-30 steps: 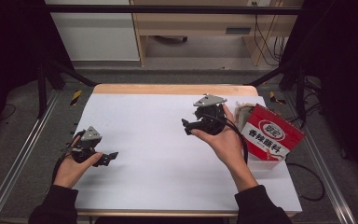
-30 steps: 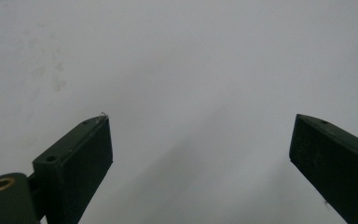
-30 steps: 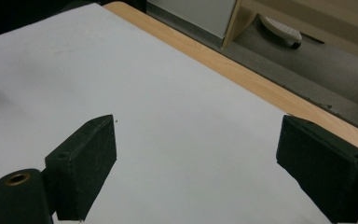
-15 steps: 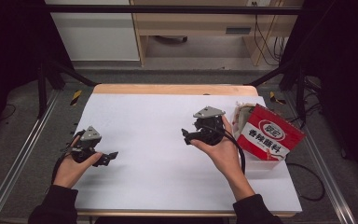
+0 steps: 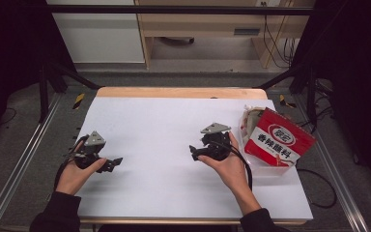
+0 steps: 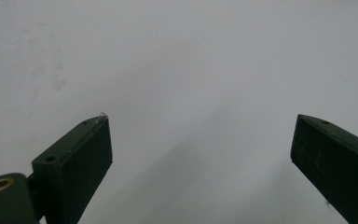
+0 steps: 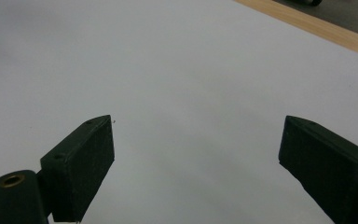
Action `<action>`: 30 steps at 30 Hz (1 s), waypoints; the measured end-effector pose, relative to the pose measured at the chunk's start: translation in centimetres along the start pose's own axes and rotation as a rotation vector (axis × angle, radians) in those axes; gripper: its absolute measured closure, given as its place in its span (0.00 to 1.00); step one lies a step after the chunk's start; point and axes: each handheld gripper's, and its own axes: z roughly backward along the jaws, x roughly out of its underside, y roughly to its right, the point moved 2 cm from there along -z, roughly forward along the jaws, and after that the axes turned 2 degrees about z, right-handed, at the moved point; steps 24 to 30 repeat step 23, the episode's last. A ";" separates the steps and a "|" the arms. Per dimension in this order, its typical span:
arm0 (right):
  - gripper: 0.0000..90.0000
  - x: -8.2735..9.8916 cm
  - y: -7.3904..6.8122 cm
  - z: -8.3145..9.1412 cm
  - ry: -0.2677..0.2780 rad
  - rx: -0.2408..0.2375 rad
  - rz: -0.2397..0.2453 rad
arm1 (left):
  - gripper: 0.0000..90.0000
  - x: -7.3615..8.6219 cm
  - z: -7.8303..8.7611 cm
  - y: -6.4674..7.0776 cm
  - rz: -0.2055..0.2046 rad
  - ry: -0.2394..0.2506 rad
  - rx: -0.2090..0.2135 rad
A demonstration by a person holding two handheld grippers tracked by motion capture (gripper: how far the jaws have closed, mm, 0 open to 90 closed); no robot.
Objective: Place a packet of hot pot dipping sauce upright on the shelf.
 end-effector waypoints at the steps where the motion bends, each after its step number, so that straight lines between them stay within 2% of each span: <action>1: 0.12 0.1 0.1 -0.1 -0.001 0.001 0.001 | 0.06 0.0 0.0 0.0 0.000 -0.001 0.001; 10: 0.12 1.8 -0.1 -2.1 -0.023 -0.007 -0.042 | 0.06 0.1 -0.1 -0.1 -0.002 -0.006 -0.006; 14: 0.12 2.5 -0.3 -2.6 -0.027 -0.015 -0.039 | 0.06 0.1 -0.2 0.0 -0.009 -0.015 -0.011; 18: 0.10 3.1 -0.5 -2.7 -0.021 -0.036 -0.063 | 0.06 0.0 -0.3 0.1 -0.011 -0.012 -0.012; 20: 0.10 3.3 -0.7 -2.6 -0.015 -0.056 -0.063 | 0.06 -0.1 -0.3 0.2 -0.010 -0.010 -0.009; 23: 0.10 3.8 -1.0 -2.6 -0.016 -0.063 -0.030 | 0.06 -0.2 -0.4 0.3 -0.023 -0.014 -0.009; 30: 0.10 3.8 -1.0 -2.6 -0.016 -0.063 -0.030 | 0.06 -0.2 -0.4 0.3 -0.023 -0.014 -0.009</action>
